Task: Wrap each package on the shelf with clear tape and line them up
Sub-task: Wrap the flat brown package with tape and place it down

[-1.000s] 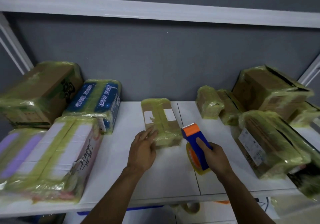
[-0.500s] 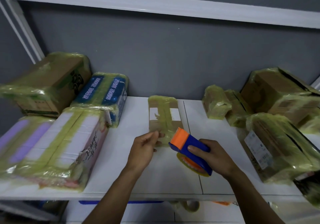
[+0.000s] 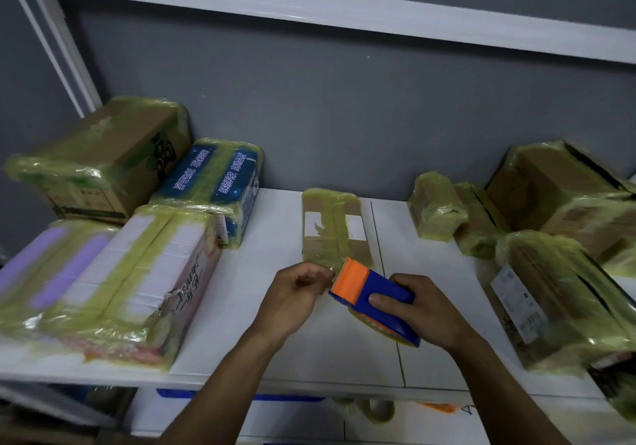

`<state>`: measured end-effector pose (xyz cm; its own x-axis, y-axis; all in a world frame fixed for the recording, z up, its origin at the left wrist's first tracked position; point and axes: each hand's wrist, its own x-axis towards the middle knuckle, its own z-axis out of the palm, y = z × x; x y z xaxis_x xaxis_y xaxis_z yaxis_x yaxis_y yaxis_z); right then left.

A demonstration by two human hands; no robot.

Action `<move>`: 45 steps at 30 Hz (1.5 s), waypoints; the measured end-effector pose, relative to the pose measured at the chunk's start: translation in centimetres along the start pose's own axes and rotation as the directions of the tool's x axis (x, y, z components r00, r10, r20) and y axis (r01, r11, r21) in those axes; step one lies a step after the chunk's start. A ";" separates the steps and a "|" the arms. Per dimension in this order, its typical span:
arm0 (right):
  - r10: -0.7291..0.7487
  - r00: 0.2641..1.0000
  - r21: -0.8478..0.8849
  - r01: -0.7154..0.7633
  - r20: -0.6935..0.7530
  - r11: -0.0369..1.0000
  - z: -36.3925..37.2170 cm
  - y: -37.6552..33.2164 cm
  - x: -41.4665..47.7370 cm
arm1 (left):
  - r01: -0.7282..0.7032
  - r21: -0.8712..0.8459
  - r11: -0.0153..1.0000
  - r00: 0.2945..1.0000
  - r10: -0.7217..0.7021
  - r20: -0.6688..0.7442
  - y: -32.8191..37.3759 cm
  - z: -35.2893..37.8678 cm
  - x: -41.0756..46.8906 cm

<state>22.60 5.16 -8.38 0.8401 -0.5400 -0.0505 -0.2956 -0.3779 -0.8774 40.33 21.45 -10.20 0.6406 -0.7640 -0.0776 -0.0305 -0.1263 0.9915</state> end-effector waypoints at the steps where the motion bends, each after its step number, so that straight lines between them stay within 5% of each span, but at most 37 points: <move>1: 0.000 1.000 -0.011 0.000 -0.001 1.000 0.1 -0.1 0.0 | 0.018 -0.002 1.000 1.000 -0.018 0.007 0.0 0.0 0.0; 7: -0.001 1.000 -0.050 0.001 -0.008 0.999 0.4 -0.5 0.4 | -0.076 -0.037 0.996 0.996 0.074 -0.056 -0.4 -0.5 0.3; 14: -0.032 0.999 -0.117 0.033 0.017 0.993 1.0 -2.2 1.9 | -0.017 -0.049 0.999 0.989 0.010 -0.145 -0.6 -3.5 1.6; 20: -0.036 0.999 -0.251 0.038 0.013 0.967 0.1 -2.6 2.3 | -0.046 -0.024 0.999 0.941 0.035 -0.337 -1.3 -6.5 2.3; 45: 0.073 0.996 -0.688 -0.081 -0.041 0.721 1.4 -6.2 5.0 | 0.072 -0.050 0.996 0.917 -0.086 -0.389 -6.0 -4.8 5.9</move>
<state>29.29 5.88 -3.91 0.7967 -0.5969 -0.0948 -0.5944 -0.7457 -0.3008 47.96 20.69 -16.12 0.8885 -0.4441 -0.1156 0.0541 -0.1489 0.9874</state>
